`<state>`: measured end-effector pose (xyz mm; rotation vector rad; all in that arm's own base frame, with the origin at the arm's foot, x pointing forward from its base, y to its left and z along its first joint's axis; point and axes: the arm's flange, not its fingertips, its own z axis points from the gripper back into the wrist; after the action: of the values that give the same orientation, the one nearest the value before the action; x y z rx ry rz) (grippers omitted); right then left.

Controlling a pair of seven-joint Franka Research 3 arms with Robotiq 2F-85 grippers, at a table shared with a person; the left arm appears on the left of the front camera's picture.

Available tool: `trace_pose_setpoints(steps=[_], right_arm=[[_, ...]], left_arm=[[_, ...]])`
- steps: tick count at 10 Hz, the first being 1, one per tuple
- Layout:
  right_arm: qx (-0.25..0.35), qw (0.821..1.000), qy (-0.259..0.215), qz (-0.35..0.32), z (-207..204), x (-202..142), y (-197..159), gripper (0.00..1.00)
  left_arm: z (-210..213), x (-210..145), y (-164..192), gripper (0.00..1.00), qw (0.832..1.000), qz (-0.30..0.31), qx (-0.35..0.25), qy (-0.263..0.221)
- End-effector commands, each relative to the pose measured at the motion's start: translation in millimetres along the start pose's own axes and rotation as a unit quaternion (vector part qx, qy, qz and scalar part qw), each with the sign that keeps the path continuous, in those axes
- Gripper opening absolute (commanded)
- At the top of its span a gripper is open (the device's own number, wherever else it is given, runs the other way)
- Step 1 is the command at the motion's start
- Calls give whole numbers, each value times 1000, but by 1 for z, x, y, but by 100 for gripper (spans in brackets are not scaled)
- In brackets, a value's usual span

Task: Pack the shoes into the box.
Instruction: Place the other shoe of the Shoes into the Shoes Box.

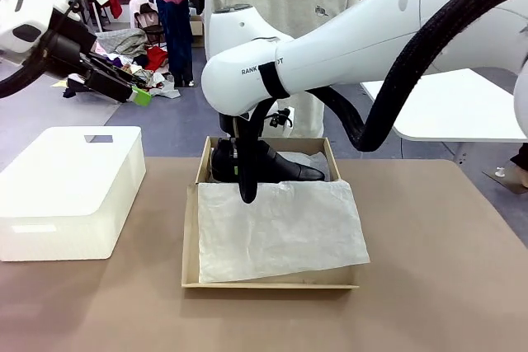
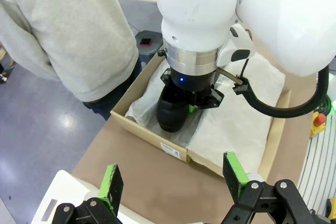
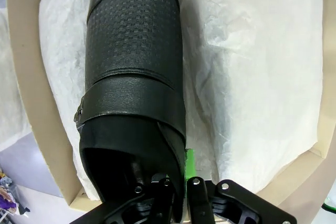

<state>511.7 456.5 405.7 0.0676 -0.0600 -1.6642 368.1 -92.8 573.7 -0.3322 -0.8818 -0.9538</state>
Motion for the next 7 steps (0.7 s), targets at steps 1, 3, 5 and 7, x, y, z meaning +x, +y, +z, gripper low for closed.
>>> trace_pose_setpoints(steps=[1,3,5,7], right_arm=[[0,1000,-3,-3,-5,3,-2,0],[-10,1000,-1,-1,-5,2,-5,0],[-29,1000,0,-9,-1,4,-11,0],[-24,1000,-2,-8,2,5,-18,0]], left_arm=[[-1,-1,1,100,1000,-4,-6,-6],[-1,-1,1,100,1000,-4,-6,-6],[-1,-1,1,100,1000,-4,-6,-6],[-1,-1,1,100,1000,-4,-6,-6]])
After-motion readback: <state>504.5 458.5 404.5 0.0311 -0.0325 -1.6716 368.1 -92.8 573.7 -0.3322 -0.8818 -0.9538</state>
